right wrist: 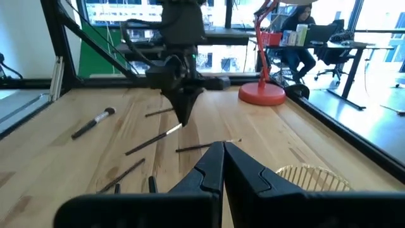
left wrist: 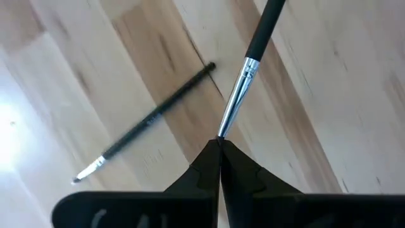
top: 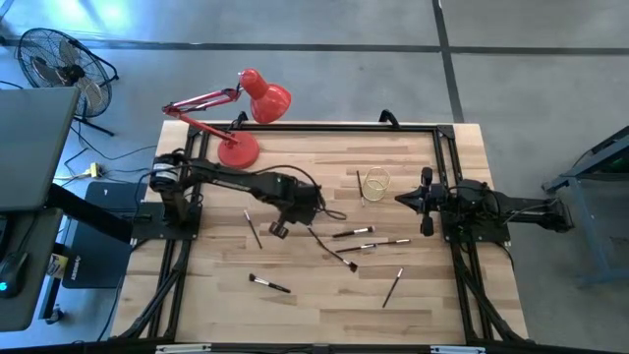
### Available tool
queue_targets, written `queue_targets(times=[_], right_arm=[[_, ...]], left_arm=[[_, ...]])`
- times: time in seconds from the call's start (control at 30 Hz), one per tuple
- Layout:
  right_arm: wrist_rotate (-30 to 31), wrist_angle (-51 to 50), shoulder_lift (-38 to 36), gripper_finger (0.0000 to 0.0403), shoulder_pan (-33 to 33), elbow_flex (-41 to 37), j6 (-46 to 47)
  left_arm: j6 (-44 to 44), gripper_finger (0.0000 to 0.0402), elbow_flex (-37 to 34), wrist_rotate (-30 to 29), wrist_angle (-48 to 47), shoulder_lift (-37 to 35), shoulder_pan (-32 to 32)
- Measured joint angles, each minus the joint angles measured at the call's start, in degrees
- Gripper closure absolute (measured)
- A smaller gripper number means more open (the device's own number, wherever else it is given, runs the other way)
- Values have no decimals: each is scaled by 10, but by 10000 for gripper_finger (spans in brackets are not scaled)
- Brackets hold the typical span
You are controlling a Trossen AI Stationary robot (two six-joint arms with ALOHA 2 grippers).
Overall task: Put items in baskets/containers
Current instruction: Put the black brush into the gold holder
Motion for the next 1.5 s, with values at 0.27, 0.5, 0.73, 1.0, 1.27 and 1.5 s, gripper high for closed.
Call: queue_targets(times=[0.27, 0.5, 0.73, 1.0, 1.27, 1.5], right_arm=[[0, 2, -1, 398, 0, 0, 0], [10, 9, 13, 401, 3, 0, 41], [133, 38, 160, 402, 78, 0, 80], [296, 191, 400, 402, 220, 29, 80], [387, 161, 636, 403, 293, 210, 90], [376, 134, 785, 399, 285, 341, 33]], left_arm=[[-41, 401, -1, 10, 17, -14, 23], [-81, 401, 0, 13, 54, -14, 25], [-115, 401, 0, 11, 86, -14, 25], [-159, 401, 0, -9, 95, -14, 25], [-250, 401, 13, -36, 84, -14, 25], [-336, 401, 36, -32, 77, -15, 25]])
